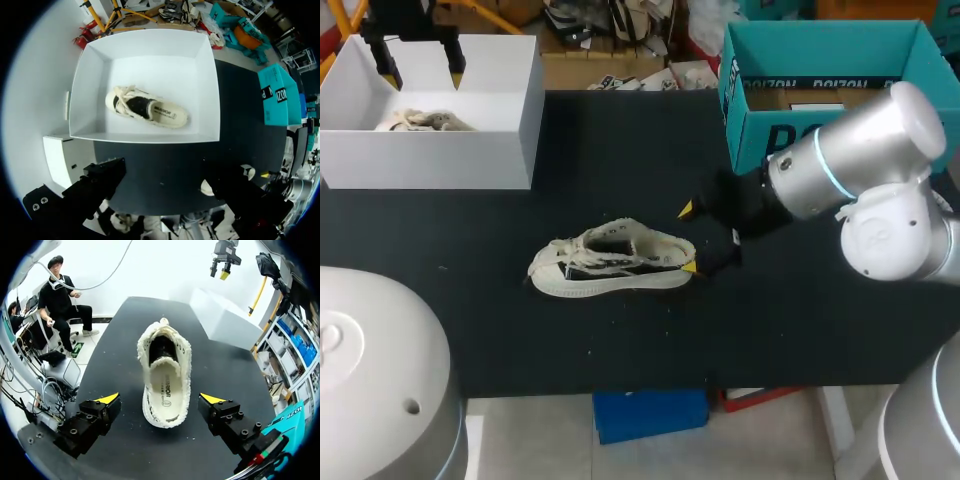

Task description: Take the shoe out of the shoebox, open the shoe tongue, remove and reinsert the insole, then place the shoe into the shoebox

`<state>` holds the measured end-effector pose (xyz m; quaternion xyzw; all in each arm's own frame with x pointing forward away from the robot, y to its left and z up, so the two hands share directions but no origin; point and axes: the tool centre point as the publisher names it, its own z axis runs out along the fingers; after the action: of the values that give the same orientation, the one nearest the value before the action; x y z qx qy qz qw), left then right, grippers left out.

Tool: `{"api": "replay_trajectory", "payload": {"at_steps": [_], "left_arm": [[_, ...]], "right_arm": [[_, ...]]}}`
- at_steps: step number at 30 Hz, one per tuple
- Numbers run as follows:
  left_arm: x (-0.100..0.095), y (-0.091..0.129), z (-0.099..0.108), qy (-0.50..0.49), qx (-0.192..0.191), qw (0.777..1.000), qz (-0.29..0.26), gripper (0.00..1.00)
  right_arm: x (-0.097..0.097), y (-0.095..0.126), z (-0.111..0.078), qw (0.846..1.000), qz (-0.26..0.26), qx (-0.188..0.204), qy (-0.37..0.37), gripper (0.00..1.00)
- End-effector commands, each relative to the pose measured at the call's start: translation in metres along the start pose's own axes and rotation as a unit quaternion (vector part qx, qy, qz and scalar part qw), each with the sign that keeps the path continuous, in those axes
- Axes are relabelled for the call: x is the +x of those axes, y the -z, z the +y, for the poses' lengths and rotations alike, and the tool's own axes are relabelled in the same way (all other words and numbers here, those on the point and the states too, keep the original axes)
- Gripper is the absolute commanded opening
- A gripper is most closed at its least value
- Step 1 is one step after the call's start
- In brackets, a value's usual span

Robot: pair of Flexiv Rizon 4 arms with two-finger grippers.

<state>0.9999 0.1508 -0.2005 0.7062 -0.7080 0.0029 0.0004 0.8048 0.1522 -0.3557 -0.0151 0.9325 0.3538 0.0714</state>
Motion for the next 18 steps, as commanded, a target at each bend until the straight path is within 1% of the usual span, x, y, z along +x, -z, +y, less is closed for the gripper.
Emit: {"api": "replay_trajectory", "payload": {"at_steps": [1,8,15,18], "left_arm": [[0.0,0.0,0.0,0.001,-0.001,1.0,-0.001,1.0],[0.0,0.0,0.0,0.001,-0.001,1.0,-0.001,1.0],[0.0,0.0,0.0,0.001,-0.001,1.0,-0.001,1.0],[0.0,0.0,0.0,0.001,-0.001,1.0,-0.001,1.0]], "right_arm": [[-0.007,-0.009,-0.006,1.0,0.0,-0.008,-0.002,1.0],[-0.01,-0.018,-0.017,1.0,0.009,-0.01,-0.012,1.0],[-0.012,-0.021,-0.023,1.0,0.003,-0.02,-0.014,1.0],[-0.015,-0.025,-0.027,1.0,0.005,-0.024,-0.017,1.0]]}}
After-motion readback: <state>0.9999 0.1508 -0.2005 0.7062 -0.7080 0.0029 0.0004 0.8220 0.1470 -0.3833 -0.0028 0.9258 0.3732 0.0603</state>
